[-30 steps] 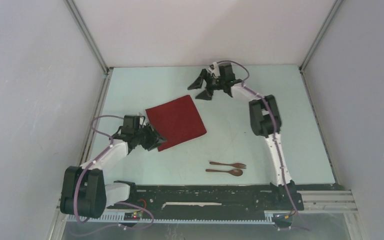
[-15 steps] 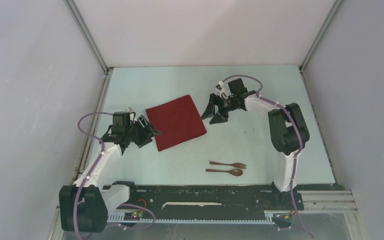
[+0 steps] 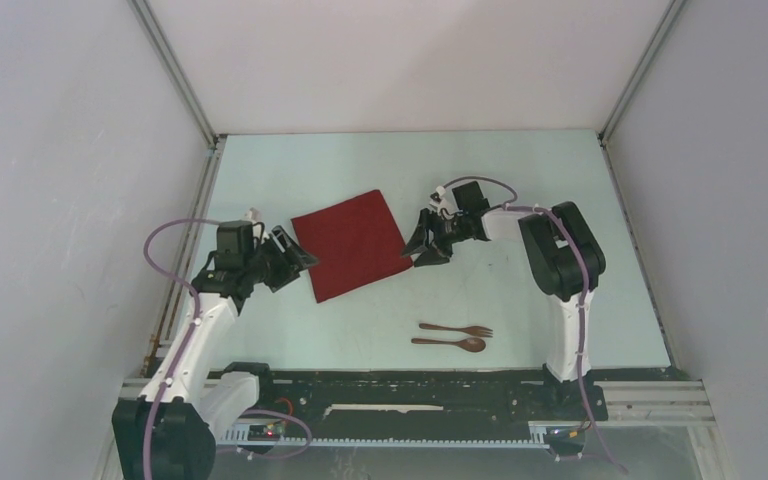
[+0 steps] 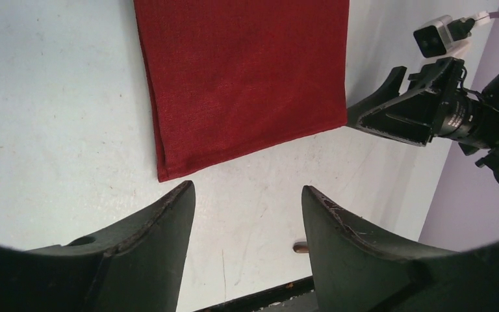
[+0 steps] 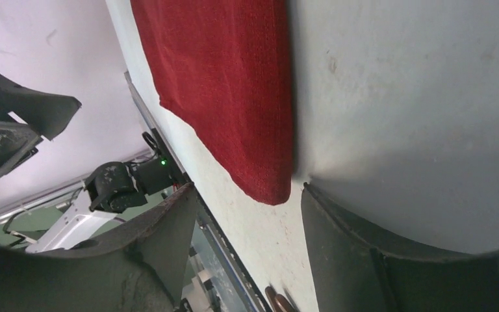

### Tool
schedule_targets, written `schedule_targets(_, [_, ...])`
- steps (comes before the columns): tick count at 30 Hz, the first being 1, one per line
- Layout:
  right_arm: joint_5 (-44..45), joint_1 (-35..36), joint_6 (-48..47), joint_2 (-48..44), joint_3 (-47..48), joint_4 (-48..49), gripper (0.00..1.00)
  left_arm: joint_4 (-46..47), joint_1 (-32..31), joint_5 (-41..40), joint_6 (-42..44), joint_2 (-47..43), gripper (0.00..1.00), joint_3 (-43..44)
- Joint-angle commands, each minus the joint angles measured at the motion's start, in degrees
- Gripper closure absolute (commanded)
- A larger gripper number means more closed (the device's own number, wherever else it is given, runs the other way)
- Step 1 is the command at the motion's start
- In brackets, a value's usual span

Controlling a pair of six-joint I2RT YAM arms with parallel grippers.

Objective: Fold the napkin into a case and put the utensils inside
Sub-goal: Rotate the square-folded napkin at the center of the board.

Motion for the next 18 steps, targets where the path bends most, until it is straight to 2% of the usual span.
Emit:
schedule_targets(1, [-1.0, 0.3, 2.5, 2.5, -0.4, 6.0, 0.34, -1.1, 0.4, -0.2, 1.9, -1.4, 0.34, 1.9])
schedule_targets(6, [-1.7, 0.3, 2.9, 3.3, -0.6, 6.1, 0.46, -0.2, 0.4, 0.2, 1.5, -1.0, 0.34, 0.5])
schedule_targets(12, [-2.4, -0.1, 2.9, 1.9, -2.4, 8.7, 0.55, 0.2, 0.4, 0.4, 1.6, -0.3, 0.34, 1.0])
schedule_targets(18, [-2.9, -0.2, 4.2, 1.4, -3.3, 10.6, 0.76, 0.6, 0.4, 1.0, 1.6, 0.9, 0.34, 1.8])
